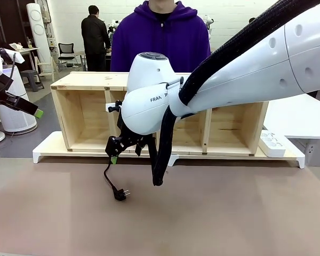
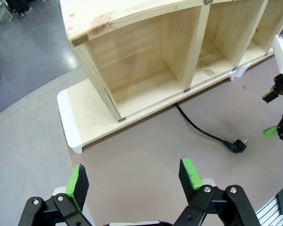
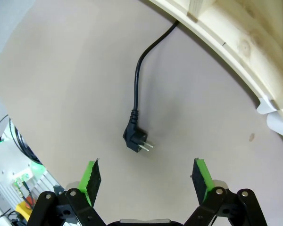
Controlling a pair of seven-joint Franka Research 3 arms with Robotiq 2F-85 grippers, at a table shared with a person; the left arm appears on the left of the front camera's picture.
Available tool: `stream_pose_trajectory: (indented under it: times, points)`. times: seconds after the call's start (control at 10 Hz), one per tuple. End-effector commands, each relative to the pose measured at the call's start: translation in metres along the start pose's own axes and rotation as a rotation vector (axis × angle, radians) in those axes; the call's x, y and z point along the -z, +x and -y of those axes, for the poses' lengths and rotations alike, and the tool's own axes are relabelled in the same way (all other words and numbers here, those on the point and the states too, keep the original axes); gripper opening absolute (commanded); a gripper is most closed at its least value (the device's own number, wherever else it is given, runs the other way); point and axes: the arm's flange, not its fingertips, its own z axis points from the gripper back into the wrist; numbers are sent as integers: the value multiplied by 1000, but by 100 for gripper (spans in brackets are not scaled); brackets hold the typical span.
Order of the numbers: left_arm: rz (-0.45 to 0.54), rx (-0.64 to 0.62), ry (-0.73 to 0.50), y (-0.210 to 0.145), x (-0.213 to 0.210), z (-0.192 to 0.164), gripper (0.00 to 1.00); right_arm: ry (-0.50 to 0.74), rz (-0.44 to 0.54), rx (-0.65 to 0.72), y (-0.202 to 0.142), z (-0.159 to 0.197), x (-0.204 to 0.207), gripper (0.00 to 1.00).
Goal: Perform cable management.
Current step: When the cord part of the Power Cable appears at the lower middle area of the table and stops, grasp the cord part of the Power Cable.
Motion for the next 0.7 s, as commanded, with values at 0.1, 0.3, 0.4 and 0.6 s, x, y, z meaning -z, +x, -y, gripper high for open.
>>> stream_pose_trajectory:
  times: [0.1,0.3,0.4,0.6]
  points:
    - [8,-9,-1,0,1,-1,100,3,2,21,0,-3,-1,100]
    - [8,-9,-1,0,1,-1,100,0,0,0,0,0,0,100]
    - [8,-9,-1,0,1,-1,100,30,-59,-24,11,4,19,100]
    - [8,-9,-1,0,1,-1,100,54,-110,-49,23,1,46,100]
